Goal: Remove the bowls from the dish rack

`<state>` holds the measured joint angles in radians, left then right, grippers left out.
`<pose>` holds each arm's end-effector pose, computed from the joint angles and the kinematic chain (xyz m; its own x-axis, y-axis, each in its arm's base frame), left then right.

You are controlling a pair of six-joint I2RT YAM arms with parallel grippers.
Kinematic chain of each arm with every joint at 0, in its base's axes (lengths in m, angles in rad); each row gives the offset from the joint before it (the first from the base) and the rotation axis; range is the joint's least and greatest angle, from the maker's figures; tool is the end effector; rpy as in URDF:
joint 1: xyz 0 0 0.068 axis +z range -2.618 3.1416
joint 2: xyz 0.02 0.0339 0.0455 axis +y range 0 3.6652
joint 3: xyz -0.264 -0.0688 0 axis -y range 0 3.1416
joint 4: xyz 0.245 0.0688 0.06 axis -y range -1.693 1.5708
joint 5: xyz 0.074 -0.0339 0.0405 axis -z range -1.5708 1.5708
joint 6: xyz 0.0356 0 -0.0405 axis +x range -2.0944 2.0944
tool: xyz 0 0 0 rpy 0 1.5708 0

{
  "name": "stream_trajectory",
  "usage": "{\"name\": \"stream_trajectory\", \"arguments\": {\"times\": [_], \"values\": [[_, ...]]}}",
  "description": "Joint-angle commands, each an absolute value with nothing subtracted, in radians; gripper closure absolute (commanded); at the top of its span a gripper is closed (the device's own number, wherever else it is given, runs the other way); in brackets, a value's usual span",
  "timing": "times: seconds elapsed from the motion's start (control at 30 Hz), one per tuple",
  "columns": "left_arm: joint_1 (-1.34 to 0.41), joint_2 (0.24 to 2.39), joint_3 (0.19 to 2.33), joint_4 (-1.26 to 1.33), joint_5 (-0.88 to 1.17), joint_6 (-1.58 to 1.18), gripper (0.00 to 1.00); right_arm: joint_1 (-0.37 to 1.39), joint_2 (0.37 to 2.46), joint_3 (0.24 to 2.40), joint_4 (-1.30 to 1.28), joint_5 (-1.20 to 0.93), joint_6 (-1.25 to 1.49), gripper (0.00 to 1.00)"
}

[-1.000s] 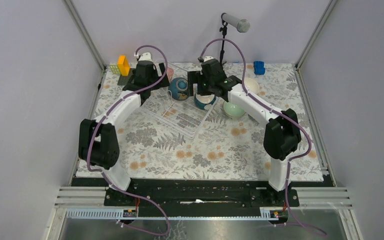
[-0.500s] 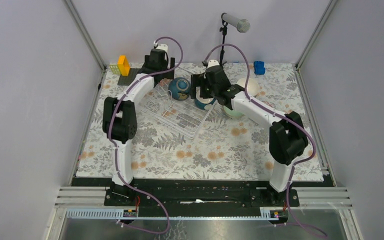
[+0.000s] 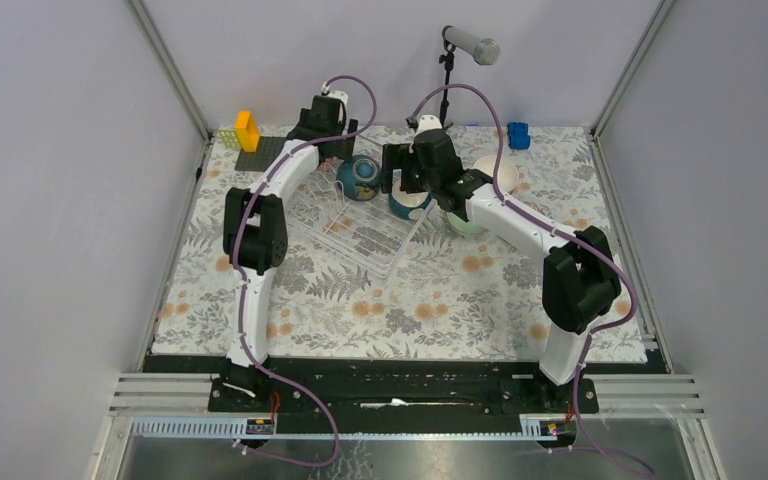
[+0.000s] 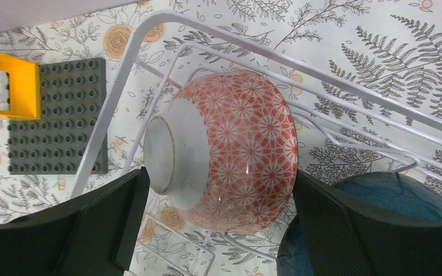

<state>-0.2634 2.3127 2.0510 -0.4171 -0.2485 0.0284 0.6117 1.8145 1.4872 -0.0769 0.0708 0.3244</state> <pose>0.5188 -0.1308 0.2346 -0.6040 0.1914 -0.7736 0.0847 0.9807 0.1765 0.3581 0.2481 0.3047 -0.4708 0.0581 -0.8803 -0.3898 0.8814 0.2667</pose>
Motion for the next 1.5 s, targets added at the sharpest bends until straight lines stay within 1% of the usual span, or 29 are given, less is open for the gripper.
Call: {"name": "stream_trajectory", "arguments": {"times": [0.0, 0.07, 0.17, 0.3, 0.37, 0.47, 0.5, 0.7, 0.83, 0.93, 1.17, 1.33, 1.47], "values": [[-0.265, 2.360, 2.124, -0.463, -0.358, 0.085, 0.01, 0.614, 1.783, 1.499, -0.044, 0.091, 0.310, 0.00], [-0.265, 2.363, 2.131, -0.469, -0.368, 0.087, 0.05, 0.614, 1.787, 1.503, -0.044, 0.086, 0.312, 0.00], [-0.267, 2.354, 2.132, -0.469, -0.365, 0.087, 0.14, 0.614, 1.790, 1.507, -0.044, 0.083, 0.314, 0.00], [-0.265, 2.349, 2.137, -0.469, -0.357, 0.091, 0.19, 0.615, 1.786, 1.508, -0.047, 0.088, 0.312, 0.00], [-0.264, 2.349, 2.138, -0.474, -0.350, 0.092, 0.28, 0.615, 1.783, 1.507, -0.048, 0.092, 0.310, 0.00], [-0.263, 2.345, 2.141, -0.485, -0.358, 0.090, 0.46, 0.614, 1.782, 1.508, -0.047, 0.092, 0.308, 0.00], [-0.264, 2.338, 2.140, -0.484, -0.365, 0.086, 0.48, 0.615, 1.782, 1.508, -0.048, 0.092, 0.309, 0.00], [-0.264, 2.250, 2.107, -0.448, -0.436, 0.068, 0.50, 0.615, 1.784, 1.509, -0.050, 0.087, 0.312, 0.00], [-0.264, 2.147, 2.004, -0.366, -0.491, 0.051, 0.53, 0.614, 1.782, 1.510, -0.049, 0.092, 0.313, 0.00], [-0.264, 2.083, 1.934, -0.322, -0.515, 0.048, 0.54, 0.614, 1.777, 1.508, -0.050, 0.093, 0.315, 0.00], [-0.282, 2.044, 1.882, -0.315, -0.622, 0.088, 0.54, 0.614, 1.775, 1.508, -0.049, 0.094, 0.319, 0.00], [-0.282, 2.016, 1.863, -0.331, -0.602, 0.052, 0.54, 0.614, 1.773, 1.504, -0.049, 0.093, 0.321, 0.00], [-0.276, 1.952, 1.808, -0.332, -0.488, -0.028, 0.54, 0.614, 1.768, 1.500, -0.051, 0.092, 0.321, 0.00]]}}
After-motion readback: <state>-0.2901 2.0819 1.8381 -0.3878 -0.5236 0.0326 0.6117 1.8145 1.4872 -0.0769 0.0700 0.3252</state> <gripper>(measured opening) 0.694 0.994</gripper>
